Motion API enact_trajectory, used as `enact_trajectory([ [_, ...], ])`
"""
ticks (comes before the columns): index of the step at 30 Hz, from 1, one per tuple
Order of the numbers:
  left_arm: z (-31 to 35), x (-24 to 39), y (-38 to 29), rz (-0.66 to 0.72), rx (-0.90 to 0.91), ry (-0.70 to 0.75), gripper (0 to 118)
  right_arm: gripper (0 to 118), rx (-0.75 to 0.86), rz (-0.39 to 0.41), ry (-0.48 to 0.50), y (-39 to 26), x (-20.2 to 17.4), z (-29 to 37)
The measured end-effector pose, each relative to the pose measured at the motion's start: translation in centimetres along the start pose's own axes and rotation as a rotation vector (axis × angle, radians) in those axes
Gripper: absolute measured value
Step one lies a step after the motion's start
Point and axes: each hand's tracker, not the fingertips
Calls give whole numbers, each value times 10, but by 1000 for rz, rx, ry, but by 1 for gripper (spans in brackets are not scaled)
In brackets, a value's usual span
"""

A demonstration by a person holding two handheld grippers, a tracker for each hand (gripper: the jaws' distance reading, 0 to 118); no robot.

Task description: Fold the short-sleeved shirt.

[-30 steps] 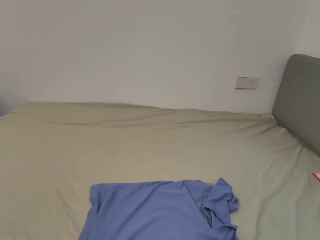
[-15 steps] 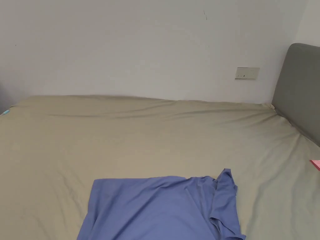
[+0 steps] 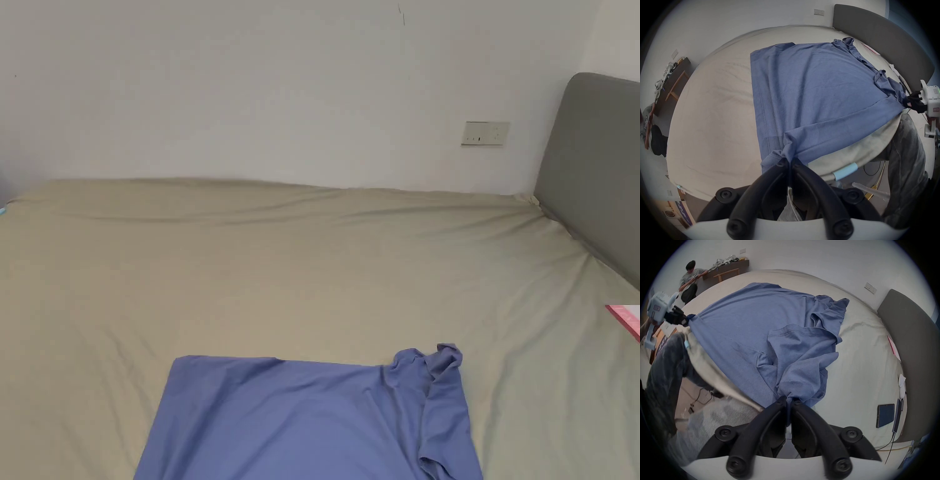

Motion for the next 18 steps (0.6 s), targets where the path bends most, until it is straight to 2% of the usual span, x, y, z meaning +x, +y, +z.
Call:
enact_trajectory([
  [3, 3, -1, -14, 32, -24, -35, 0, 6, -24, 47, 8, -14, -8, 5],
  [11, -11, 8, -18, 26, -19, -11, 0, 6, -45, -16, 32, -15, -7, -8],
  [14, -17, 16, -15, -35, -21, 27, 0, 6, -43, -13, 26, -15, -10, -10],
  [18, -20, 16, -14, -29, -24, 26, 0, 7, -43, -14, 25, -14, -11, -8],
])
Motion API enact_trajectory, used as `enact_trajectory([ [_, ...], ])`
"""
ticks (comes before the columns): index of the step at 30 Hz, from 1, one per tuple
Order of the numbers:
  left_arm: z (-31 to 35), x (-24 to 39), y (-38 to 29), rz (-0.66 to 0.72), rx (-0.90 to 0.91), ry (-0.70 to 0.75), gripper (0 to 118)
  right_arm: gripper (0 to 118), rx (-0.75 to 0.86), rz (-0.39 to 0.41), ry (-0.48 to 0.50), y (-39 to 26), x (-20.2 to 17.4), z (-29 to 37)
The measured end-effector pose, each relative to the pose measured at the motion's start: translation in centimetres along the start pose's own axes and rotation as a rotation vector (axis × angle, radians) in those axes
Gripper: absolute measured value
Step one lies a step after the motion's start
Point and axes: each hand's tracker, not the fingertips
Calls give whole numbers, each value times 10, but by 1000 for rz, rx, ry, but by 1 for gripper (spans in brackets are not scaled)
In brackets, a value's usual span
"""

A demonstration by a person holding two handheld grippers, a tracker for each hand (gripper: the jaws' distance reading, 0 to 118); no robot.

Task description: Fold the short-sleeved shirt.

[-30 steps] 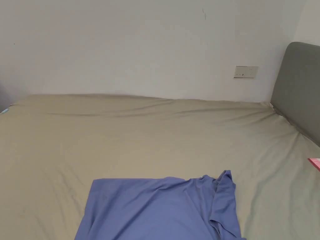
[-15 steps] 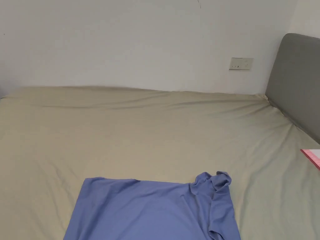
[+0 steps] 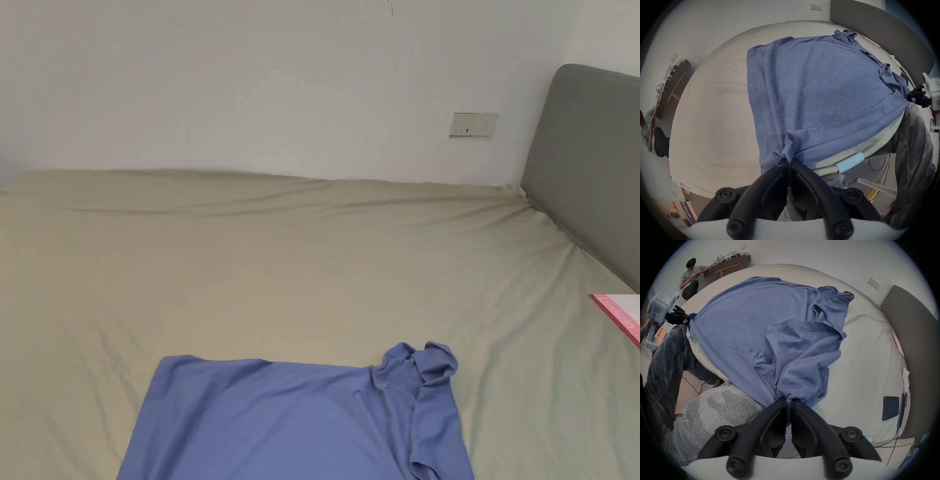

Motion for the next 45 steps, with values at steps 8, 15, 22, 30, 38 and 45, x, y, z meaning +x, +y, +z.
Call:
enact_trajectory([
  [8, 6, -10, -3, 83, 12, -37, 5, 7, 5, 13, -23, 0, -8, 0],
  [15, 23, -11, -8, 101, 72, -16, 101, 49, 31, -17, -116, 0, -15, 9],
  [22, 72, -20, 6, 212, 273, -89, 109, 75, 369, -168, -148, 11, -10, 82],
  [30, 94, -24, 37, 403, 468, -77, 111, 82, 607, -340, -146, 43, -11, 138],
  [38, 75, -15, 49, 467, 459, -95, 112, 82, 605, -357, -125, 50, -29, 119],
  [45, 62, -13, 32, 429, 410, -92, 112, 82, 549, -328, -120, 47, -39, 111],
])
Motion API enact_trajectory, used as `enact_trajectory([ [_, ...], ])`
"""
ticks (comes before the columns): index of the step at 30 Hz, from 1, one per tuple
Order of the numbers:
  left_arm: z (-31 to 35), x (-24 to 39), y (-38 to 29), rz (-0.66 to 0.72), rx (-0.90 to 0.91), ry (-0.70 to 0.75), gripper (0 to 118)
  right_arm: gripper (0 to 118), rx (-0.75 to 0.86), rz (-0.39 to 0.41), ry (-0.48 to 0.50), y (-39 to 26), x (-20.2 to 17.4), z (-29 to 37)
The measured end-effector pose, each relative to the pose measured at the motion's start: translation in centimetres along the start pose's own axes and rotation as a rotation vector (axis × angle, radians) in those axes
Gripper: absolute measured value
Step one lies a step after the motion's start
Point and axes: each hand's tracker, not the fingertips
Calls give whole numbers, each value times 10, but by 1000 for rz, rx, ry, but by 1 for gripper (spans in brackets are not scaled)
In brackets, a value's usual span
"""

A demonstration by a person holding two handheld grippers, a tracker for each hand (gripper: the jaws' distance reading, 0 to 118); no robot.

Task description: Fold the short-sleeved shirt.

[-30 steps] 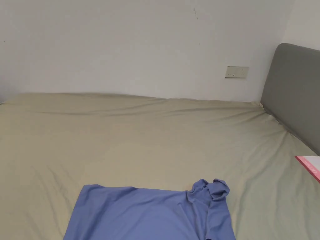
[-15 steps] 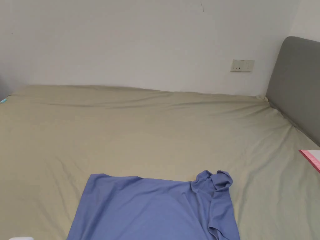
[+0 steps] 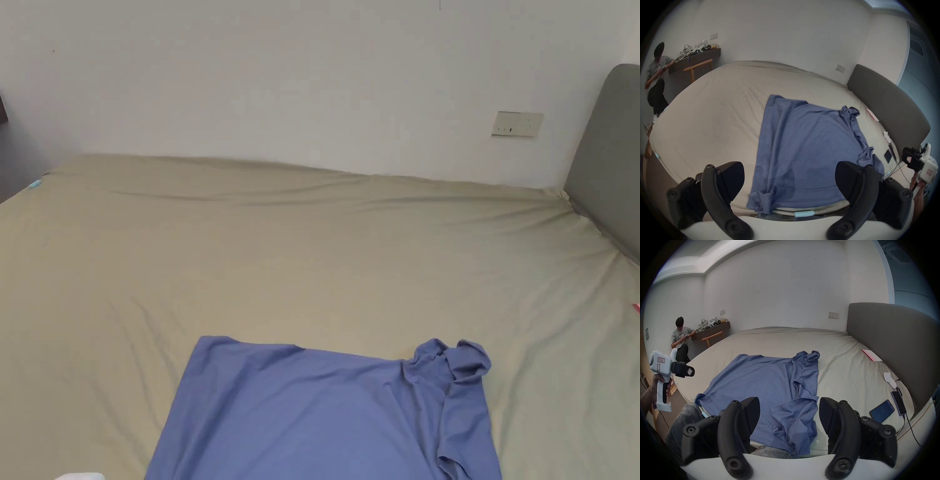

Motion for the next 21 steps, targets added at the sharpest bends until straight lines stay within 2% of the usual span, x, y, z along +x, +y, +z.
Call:
enact_trajectory([
  [2, -5, -10, -3, 1, -47, 18, 112, 82, -9, -16, -1, -3, 5, 1],
  [6, -18, -34, -13, 58, -197, -36, 112, 82, -19, -40, -11, -7, 14, 4],
  [8, -22, -39, -18, 37, -249, -45, 112, 82, -37, -43, -21, -9, 18, 3],
  [12, -33, -37, -25, 16, -352, -36, 96, 82, -73, -55, -53, -14, 23, 5],
  [16, -45, -30, -28, -11, -371, -39, 96, 82, -77, -59, -51, -22, 32, 10],
  [21, -62, -24, -31, -70, -419, 46, 102, 82, -101, -57, -70, -24, 32, 9],
])
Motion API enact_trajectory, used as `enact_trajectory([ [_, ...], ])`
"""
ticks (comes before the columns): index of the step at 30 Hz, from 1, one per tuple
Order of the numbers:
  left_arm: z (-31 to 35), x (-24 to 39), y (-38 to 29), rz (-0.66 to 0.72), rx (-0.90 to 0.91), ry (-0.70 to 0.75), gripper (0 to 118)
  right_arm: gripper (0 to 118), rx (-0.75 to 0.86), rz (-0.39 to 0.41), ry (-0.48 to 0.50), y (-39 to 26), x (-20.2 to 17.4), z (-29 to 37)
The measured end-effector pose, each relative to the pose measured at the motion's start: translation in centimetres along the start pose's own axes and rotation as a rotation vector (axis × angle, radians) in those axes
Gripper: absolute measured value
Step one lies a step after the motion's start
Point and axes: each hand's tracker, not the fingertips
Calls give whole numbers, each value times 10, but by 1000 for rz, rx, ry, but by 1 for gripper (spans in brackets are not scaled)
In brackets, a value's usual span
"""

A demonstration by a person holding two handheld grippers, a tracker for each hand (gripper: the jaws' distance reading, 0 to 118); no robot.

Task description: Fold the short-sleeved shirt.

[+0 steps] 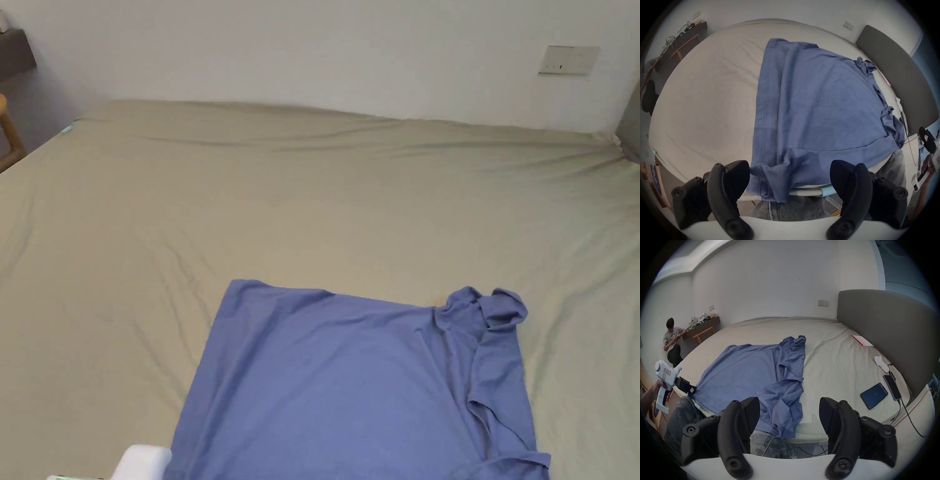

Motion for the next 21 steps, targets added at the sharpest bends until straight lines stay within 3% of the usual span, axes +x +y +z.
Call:
enact_trajectory([
  [4, -10, -11, -1, 61, -58, -27, 101, 82, -21, 2, -7, -1, 2, -2],
  [5, -15, -14, -2, 85, -73, -55, 94, 82, -40, 3, -3, -2, 3, -5],
  [6, -19, -18, -2, 102, -75, -66, 79, 82, -64, 3, 2, -3, 4, -9],
  [8, -16, -19, 1, 77, -30, -6, 64, 82, -111, -11, 10, -7, 7, -18],
  [9, -12, -17, 3, 70, -40, 55, 36, 82, -131, -18, 12, -15, 23, -27],
  [10, -10, -15, 4, 46, -22, 99, 18, 82, -150, -27, 18, -22, 32, -34],
  [11, -11, -13, 3, 41, -5, 38, 11, 82, -176, -40, 32, -25, 35, -39],
  [12, -12, -11, 3, 88, -22, -17, 11, 82, -217, -52, 58, -28, 38, -46],
  [15, -12, -3, 2, 42, -13, 38, 10, 82, -321, -55, 93, -43, 52, -70],
  [21, 0, -4, 8, 86, 12, -46, 10, 82, -401, 15, 96, -50, 41, -101],
])
